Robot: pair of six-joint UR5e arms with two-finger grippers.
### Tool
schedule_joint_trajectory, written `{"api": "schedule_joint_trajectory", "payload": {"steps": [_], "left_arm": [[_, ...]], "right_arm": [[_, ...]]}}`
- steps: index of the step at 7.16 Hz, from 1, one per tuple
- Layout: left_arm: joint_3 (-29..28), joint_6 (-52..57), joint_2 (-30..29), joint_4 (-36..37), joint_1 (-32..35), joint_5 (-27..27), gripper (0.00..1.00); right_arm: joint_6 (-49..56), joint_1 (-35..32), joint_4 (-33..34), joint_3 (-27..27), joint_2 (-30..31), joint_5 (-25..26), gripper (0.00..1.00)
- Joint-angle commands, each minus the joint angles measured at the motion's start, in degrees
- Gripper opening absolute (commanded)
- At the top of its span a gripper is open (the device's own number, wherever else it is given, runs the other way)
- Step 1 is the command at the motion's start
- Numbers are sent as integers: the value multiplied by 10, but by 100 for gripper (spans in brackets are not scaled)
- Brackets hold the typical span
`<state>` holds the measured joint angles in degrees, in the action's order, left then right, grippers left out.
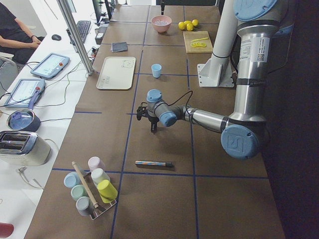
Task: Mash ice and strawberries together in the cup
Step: 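Lower the left gripper and close it on the red strawberry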
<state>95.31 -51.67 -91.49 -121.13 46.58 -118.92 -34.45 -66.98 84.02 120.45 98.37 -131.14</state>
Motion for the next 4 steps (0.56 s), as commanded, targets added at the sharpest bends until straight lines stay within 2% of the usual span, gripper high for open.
{"api": "schedule_joint_trajectory", "payload": {"steps": [1, 3, 4], "left_arm": [[22, -12, -12, 0, 0, -3, 0], [64, -130, -87, 5, -2, -12, 0], [73, -195, -140, 5, -21, -35, 0]], "right_arm": [[0, 0, 0, 0, 0, 1, 99], [0, -1, 0, 0, 2, 0, 99], [0, -2, -1, 0, 2, 0, 99]]}}
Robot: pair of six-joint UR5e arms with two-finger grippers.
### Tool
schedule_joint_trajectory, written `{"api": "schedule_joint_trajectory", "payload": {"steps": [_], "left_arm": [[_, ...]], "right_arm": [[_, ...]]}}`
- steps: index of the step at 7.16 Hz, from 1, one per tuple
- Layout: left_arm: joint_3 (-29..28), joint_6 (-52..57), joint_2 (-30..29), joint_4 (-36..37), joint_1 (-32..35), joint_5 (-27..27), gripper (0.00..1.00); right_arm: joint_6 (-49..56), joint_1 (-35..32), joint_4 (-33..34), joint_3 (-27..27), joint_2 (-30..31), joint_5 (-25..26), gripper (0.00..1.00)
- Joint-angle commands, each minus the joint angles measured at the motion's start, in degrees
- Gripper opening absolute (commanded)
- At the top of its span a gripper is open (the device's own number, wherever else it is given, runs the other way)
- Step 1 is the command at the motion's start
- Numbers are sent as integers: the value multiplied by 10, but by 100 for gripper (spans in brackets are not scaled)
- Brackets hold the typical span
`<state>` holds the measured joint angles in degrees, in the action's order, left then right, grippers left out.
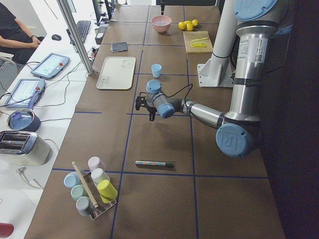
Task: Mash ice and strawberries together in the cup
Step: 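Lift the strawberry with the left gripper and carry it over the cup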
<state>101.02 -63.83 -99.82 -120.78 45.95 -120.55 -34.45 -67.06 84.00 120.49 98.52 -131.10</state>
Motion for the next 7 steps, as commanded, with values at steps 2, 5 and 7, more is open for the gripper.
{"api": "schedule_joint_trajectory", "payload": {"steps": [2, 5, 7], "left_arm": [[0, -171, -163, 5, -89, -12, 0], [-56, -209, -266, 1, -169, 123, 0], [-58, -206, -272, -2, -170, 126, 2]], "right_arm": [[3, -2, -1, -1, 2, 0, 99], [6, -4, -1, -1, 2, 1, 99], [6, -7, -1, 1, 2, 0, 99]]}}
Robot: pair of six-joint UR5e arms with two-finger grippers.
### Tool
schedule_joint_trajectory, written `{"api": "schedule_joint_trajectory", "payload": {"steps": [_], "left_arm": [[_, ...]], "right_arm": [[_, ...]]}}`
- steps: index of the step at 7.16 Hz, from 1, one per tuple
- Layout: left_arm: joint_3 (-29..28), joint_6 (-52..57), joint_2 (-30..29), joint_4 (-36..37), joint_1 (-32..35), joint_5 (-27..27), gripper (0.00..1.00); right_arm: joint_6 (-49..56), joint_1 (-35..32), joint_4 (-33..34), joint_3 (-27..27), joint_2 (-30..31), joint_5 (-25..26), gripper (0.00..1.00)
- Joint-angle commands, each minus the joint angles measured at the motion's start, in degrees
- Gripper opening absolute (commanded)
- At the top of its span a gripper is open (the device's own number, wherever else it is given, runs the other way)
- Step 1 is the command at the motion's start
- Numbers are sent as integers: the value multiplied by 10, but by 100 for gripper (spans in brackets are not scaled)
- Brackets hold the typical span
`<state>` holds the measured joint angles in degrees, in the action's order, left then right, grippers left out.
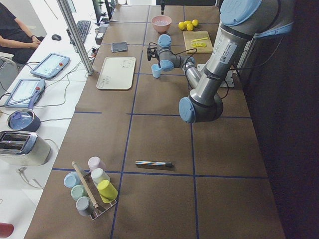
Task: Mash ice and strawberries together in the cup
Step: 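Lift the strawberry with the left gripper and carry it over the cup, then lower the strawberry into the light-blue cup and open the left gripper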
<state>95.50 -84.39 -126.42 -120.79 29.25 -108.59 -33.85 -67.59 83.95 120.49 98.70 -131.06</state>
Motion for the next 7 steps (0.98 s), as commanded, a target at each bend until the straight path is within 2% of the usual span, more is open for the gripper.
{"api": "schedule_joint_trajectory", "payload": {"steps": [1, 4, 5, 6, 7], "left_arm": [[-4, 2, -5, -3, -2, 15, 3], [-4, 2, -6, -5, -3, 65, 9], [-10, 3, -6, -5, -3, 65, 30], [-10, 3, -6, -6, -3, 65, 67], [-10, 3, -6, -6, -3, 65, 74]], "right_arm": [[0, -3, 0, 1, 0, -1, 99], [0, -2, 0, -1, 0, 0, 99], [0, -2, 0, -1, -1, 1, 99], [0, -2, 0, -3, -2, 1, 99], [0, -2, 0, -4, -2, 1, 99]]}}
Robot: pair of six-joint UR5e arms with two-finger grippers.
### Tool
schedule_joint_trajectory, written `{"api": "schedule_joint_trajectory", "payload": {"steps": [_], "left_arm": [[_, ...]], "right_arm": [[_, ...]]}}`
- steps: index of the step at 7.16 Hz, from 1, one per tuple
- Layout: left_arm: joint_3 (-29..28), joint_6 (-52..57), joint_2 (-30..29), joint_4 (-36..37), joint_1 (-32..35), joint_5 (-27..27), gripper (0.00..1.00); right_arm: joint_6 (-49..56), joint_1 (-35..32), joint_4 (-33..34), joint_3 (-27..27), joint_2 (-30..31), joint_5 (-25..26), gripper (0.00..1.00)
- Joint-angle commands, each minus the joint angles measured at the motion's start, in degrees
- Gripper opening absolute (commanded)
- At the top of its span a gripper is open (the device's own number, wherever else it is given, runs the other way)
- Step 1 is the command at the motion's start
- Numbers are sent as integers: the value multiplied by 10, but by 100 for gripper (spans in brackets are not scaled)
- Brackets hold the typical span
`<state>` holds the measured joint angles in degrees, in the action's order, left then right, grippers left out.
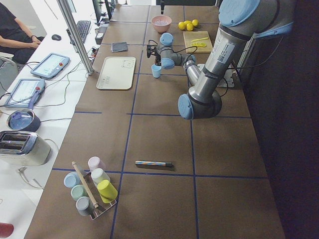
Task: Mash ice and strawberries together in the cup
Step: 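Lower the strawberry into the light-blue cup and open the left gripper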
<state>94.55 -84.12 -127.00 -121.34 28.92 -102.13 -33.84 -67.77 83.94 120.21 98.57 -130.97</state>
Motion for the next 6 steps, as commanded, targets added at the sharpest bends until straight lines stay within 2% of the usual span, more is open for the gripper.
{"api": "schedule_joint_trajectory", "payload": {"steps": [1, 4, 6], "left_arm": [[-1, 1, 0, 1, 0, 1, 81], [12, 30, 17, 6, 7, -4, 81], [65, 62, 85, 11, 26, -26, 78]], "right_arm": [[0, 0, 0, -2, 0, 1, 99], [2, 0, -1, -7, 0, 1, 99], [17, -3, 0, -10, 2, 2, 99]]}}
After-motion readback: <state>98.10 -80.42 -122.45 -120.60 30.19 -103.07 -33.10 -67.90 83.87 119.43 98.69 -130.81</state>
